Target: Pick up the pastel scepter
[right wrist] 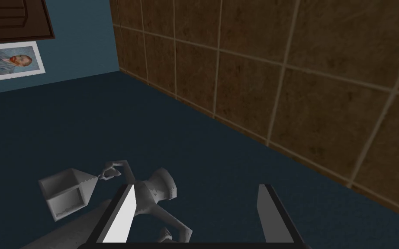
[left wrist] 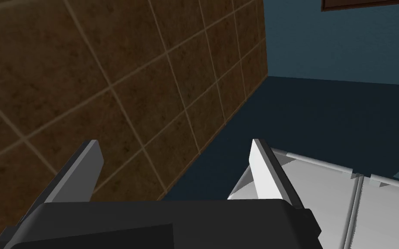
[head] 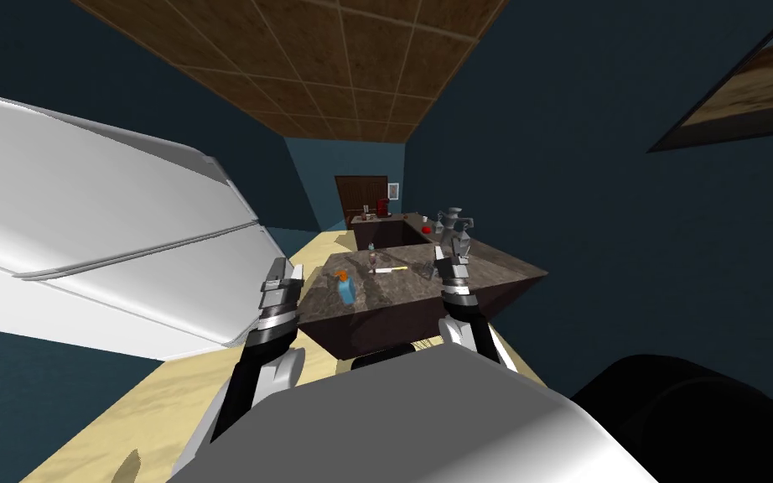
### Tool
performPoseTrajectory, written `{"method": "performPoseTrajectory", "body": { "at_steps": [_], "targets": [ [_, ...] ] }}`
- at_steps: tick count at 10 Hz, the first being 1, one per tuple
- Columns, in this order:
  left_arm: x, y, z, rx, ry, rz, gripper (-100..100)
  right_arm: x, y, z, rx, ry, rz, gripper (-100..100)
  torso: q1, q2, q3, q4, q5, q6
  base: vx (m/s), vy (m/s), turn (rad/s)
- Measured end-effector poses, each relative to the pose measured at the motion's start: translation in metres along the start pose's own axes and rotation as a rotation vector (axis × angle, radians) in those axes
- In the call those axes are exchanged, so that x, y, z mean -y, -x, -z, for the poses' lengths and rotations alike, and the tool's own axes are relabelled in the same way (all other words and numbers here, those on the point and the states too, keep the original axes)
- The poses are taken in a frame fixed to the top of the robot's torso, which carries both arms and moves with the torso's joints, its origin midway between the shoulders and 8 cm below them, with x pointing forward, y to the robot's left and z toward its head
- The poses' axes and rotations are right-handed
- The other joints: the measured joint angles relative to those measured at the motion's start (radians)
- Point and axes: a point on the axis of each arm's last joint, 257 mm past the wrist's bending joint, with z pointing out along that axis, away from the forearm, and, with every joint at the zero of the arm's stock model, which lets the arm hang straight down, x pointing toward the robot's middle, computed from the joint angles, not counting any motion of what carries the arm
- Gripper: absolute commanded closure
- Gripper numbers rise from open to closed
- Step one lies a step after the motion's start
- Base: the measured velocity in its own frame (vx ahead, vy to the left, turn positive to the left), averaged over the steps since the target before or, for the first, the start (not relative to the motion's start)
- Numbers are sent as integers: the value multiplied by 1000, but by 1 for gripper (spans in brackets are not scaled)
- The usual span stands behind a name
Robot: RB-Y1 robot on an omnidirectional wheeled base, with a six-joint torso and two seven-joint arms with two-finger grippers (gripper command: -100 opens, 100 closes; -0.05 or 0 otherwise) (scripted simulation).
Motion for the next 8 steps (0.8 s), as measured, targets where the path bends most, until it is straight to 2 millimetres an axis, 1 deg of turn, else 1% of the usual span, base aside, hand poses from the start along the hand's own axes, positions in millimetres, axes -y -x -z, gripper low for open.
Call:
{"method": "performPoseTrajectory", "body": {
  "at_steps": [2, 5, 8],
  "targets": [
    [-7, -10, -1, -48, 9, -65, -100, 0, 0, 0, 0, 0, 0, 0, -1, 0, 0, 0, 0, 0, -62, -93, 21],
    [-25, -22, -2, -103, 31, -160, -100, 0, 0, 0, 0, 0, 0, 0, -2, -1, 0, 0, -1, 0, -68, -111, -1],
    [-49, -30, -1, -151, 67, -268, -100, 0, 0, 0, 0, 0, 0, 0, -2, -2, -1, 0, -1, 0, -54, -111, -37]
  ]
}}
